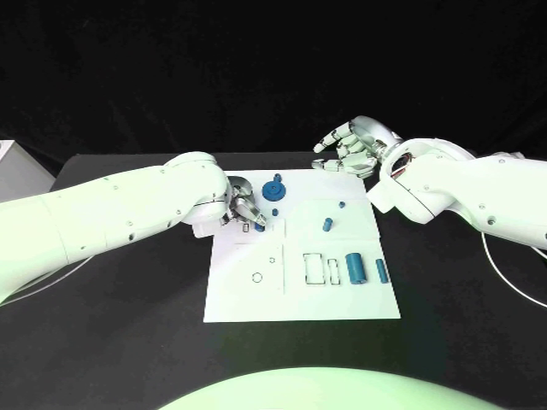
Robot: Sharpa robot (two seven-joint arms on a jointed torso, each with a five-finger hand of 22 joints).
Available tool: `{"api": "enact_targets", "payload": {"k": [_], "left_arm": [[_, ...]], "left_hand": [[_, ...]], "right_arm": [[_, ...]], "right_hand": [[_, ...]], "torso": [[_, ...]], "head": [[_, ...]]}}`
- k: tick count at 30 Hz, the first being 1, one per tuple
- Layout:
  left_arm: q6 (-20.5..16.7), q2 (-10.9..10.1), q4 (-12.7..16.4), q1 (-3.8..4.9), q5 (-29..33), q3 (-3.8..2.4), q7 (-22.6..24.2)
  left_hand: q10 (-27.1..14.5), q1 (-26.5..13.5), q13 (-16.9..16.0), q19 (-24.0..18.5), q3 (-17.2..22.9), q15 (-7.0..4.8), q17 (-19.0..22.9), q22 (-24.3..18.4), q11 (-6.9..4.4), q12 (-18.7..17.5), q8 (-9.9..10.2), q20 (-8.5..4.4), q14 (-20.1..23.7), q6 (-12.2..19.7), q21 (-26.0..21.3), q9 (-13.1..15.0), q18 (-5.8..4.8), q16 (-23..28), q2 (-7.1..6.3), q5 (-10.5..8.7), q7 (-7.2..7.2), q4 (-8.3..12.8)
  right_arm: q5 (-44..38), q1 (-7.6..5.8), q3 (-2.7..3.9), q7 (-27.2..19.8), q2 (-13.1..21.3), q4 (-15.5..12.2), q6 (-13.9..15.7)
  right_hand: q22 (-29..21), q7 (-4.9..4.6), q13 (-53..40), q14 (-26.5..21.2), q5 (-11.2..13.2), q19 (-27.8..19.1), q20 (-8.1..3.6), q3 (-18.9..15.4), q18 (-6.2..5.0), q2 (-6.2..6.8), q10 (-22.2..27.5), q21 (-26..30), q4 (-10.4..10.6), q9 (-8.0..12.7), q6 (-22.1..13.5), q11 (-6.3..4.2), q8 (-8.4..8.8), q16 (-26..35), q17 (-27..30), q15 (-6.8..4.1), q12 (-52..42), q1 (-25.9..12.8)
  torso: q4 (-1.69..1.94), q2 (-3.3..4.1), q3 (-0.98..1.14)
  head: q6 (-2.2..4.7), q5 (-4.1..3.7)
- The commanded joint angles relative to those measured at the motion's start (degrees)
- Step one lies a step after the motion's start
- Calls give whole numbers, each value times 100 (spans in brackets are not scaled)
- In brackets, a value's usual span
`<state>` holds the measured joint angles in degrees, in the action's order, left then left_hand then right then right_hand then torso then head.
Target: Assemble the parts on the task board
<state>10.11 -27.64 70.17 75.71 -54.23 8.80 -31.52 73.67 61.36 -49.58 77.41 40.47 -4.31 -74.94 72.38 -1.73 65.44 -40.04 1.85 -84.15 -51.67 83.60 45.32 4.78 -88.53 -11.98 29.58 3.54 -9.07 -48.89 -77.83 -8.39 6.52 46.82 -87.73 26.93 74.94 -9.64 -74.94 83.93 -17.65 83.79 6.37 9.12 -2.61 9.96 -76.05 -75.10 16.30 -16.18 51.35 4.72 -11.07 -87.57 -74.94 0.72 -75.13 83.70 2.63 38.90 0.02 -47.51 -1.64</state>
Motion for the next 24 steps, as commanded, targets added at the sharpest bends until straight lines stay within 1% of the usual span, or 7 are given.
{"api": "enact_targets", "payload": {"k": [1, 6, 11, 16, 19, 24], "left_arm": [[300, 50, -39, -25, 110, 20, -55], [328, 96, -106, -39, 139, 33, -63], [319, 131, -171, -55, 163, 44, -64], [315, 147, -195, -61, 176, 49, -60], [318, 154, -204, -63, 179, 51, -61], [315, 159, -216, -64, 182, 53, -64]], "left_hand": [[66, -67, -10, 34, 845, -49, -1185, 6, -3, 20, -34, 1, -494, -156, 13, 21, -91, -24, 44, -31, -115, 912], [114, -197, -28, 35, 513, -74, -1202, 2, -35, 20, -8, -16, -499, -186, -6, 55, -92, -30, 128, -120, -164, 769], [122, -274, -40, 42, 290, -84, -1206, 5, -45, 16, 26, -27, -500, -217, -16, 60, -94, -30, 196, -151, -177, 644], [118, -300, -38, 46, 202, -86, -1209, 8, -48, 11, 41, -30, -501, -228, -19, 61, -95, -31, 193, -170, -182, 608], [120, -327, -49, 46, 68, -91, -1217, 5, -54, 14, 62, -34, -503, -246, -25, 60, -95, -33, 196, -185, -190, 555], [117, -387, -73, 54, -342, -101, -1223, 6, -65, 22, 119, -43, -504, -300, -36, 52, -96, -34, 178, -272, -207, 411]], "right_arm": [[-14, 3, 0, -35, 0, -5, -71], [-14, 3, 0, -36, -1, -6, -71], [-14, 3, 0, -38, -1, -6, -73], [-14, 3, 0, -38, 3, -6, -73], [-14, 3, 0, -39, 3, -7, -73], [-13, 3, 0, -43, 6, -7, -70]], "right_hand": [[539, 12, -54, 464, -13, -32, -24, 40, -82, 8, 22, 23, 6, 6, -43, -8, -24, 27, -1024, -45, 17, -47], [539, 12, -54, 464, -13, -32, -24, 40, -82, 8, 22, 23, 6, 6, -43, -8, -24, 27, -1024, -45, 17, -47], [539, 12, -54, 464, -13, -32, -24, 40, -82, 8, 22, 23, 6, 6, -43, -8, -24, 27, -1024, -45, 17, -47], [539, 12, -54, 464, -13, -32, -24, 40, -82, 8, 22, 23, 6, 6, -43, -8, -24, 27, -1024, -45, 17, -47], [539, 12, -54, 464, -13, -32, -24, 40, -82, 8, 22, 23, 6, 6, -43, -8, -24, 27, -1024, -45, 17, -47], [529, 11, -50, 464, -28, -36, -25, 54, -85, 20, 24, 40, 7, 7, -48, -8, -32, 29, -1023, -46, 19, -57]], "torso": [[-6, 5, -2], [-6, 8, 0], [-8, 2, -1], [1, 0, -2], [0, -1, 0], [-1, -3, -2]], "head": [[-11, 0], [-16, -7], [-30, -20], [-39, -39], [-40, -35], [-43, -42]]}}
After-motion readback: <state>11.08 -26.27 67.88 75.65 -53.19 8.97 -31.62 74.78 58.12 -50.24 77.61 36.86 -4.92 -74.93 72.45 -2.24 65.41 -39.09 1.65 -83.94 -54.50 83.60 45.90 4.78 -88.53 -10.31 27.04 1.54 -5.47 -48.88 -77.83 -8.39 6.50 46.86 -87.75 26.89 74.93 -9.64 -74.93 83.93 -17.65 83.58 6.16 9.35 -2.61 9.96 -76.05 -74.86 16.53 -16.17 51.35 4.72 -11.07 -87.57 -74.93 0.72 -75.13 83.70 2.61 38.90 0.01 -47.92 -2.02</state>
